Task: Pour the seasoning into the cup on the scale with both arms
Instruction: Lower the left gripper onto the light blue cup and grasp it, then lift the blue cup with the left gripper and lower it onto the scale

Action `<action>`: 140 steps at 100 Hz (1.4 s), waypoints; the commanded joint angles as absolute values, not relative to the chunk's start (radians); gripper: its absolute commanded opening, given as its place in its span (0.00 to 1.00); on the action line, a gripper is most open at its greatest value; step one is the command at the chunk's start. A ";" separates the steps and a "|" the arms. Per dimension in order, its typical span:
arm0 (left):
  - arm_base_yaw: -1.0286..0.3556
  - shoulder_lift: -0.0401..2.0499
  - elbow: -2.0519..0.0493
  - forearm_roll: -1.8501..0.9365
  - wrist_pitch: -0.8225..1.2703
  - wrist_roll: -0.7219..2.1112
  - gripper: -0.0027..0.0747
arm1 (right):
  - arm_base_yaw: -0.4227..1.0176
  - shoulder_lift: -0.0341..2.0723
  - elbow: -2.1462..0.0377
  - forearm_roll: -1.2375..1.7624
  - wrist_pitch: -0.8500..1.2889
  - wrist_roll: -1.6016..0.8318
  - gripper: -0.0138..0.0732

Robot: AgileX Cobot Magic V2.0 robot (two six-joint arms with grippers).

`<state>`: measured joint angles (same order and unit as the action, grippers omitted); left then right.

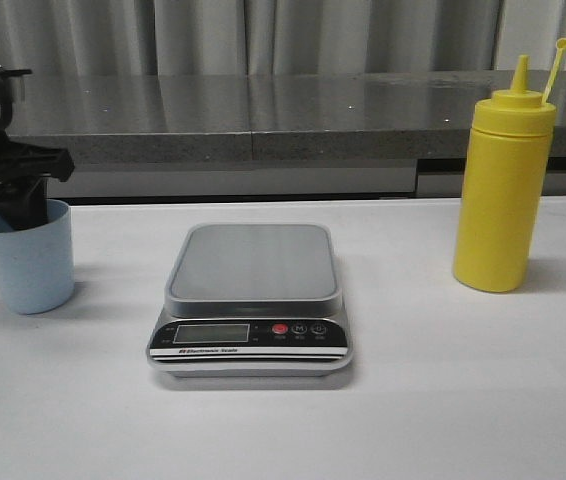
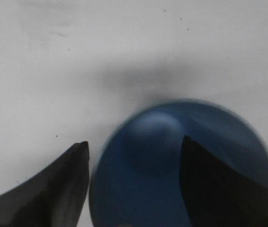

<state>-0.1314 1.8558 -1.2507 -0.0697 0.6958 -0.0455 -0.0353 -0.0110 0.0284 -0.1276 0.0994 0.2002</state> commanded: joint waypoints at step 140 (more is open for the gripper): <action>-0.308 1.720 -1.558 -0.100 0.753 0.039 0.01 | -0.039 -0.032 0.010 -0.135 0.026 0.199 0.08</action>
<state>-0.2556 1.7731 -1.5165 -0.0802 0.7805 -0.0117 -0.0353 -0.0110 0.0284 -0.1276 0.0994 0.2002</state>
